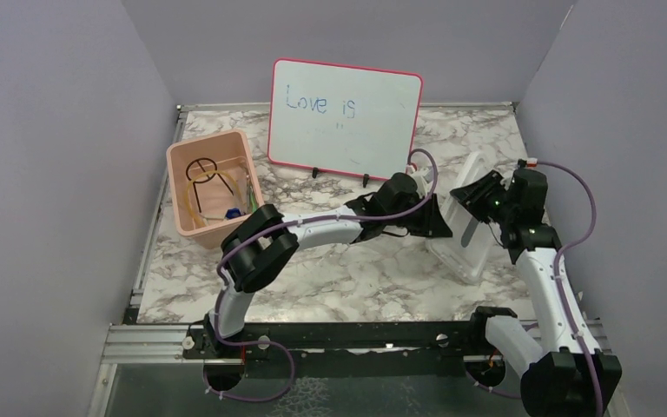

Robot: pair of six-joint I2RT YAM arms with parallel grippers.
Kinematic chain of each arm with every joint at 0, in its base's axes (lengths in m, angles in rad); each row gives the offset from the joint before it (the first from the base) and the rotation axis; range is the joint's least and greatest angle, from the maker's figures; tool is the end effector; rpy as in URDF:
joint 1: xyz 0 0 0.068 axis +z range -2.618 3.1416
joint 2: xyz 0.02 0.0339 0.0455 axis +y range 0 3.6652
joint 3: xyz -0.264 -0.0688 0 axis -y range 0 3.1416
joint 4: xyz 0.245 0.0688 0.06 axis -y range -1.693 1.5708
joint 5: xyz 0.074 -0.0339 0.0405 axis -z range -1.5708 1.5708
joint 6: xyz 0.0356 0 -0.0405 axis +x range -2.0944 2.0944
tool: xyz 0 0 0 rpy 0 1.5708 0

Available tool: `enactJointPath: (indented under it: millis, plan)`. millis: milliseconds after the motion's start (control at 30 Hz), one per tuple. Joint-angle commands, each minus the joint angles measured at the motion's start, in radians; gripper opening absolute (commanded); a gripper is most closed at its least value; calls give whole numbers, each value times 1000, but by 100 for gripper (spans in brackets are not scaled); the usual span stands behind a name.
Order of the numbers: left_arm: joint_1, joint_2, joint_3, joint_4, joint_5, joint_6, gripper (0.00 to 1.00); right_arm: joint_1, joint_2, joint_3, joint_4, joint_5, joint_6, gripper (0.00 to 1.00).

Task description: Organize the chemistry lab equipment

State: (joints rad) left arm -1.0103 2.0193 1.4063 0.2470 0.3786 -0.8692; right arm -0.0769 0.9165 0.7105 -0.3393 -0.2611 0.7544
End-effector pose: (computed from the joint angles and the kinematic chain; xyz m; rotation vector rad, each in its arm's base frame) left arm 0.2384 -0.4045 0.2212 0.4560 2.2318 -1.5092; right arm 0.2042 -0.0065 0.2754 0.7276 2.0448 0.6730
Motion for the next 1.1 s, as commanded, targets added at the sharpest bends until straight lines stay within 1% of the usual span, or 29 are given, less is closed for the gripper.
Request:
enactJointPath:
  millis: [0, 67, 133, 200, 367, 467, 567, 633, 667, 700, 767, 833, 900, 1000, 1067]
  plan:
    - [-1, -133, 28, -44, 18, 100, 0, 4, -43, 105, -61, -4, -63, 51]
    - [16, -179, 23, -55, 33, 105, 0, 3, -54, 141, -75, -24, -96, 58]
    - [41, -236, 13, -61, 47, 104, 0, 4, -59, 184, -88, -54, -124, 60]
    - [67, -293, 6, -71, 56, 112, 0, 3, -66, 221, -89, -96, -148, 61]
    - [148, -431, 28, -180, 37, 154, 0, 5, -69, 321, -89, -142, -159, 62]
    - [230, -514, 10, -201, 53, 132, 0, 4, -60, 355, -51, -192, -147, 62]
    - [331, -596, -12, -222, 74, 104, 0, 4, -26, 372, 8, -277, -116, 64]
    - [408, -644, -21, -222, 112, 70, 0, 4, 18, 367, 86, -376, -77, 64]
    - [460, -668, -25, -222, 131, 44, 0, 4, 52, 359, 169, -429, -43, 64]
    - [495, -688, -26, -222, 148, 25, 0, 4, 83, 351, 212, -480, -6, 64]
    - [571, -727, -29, -209, 188, -23, 0, 6, 144, 348, 374, -580, 72, 65]
    - [647, -755, -34, -184, 241, -80, 0, 20, 199, 347, 515, -648, 156, 66]
    - [721, -775, -45, -140, 293, -150, 0, 58, 254, 385, 552, -649, 178, 67]
    - [822, -787, -75, -46, 366, -272, 0, 172, 325, 464, 542, -602, 156, 69]
    - [879, -790, -105, 32, 408, -357, 0, 220, 369, 492, 587, -581, 177, 70]
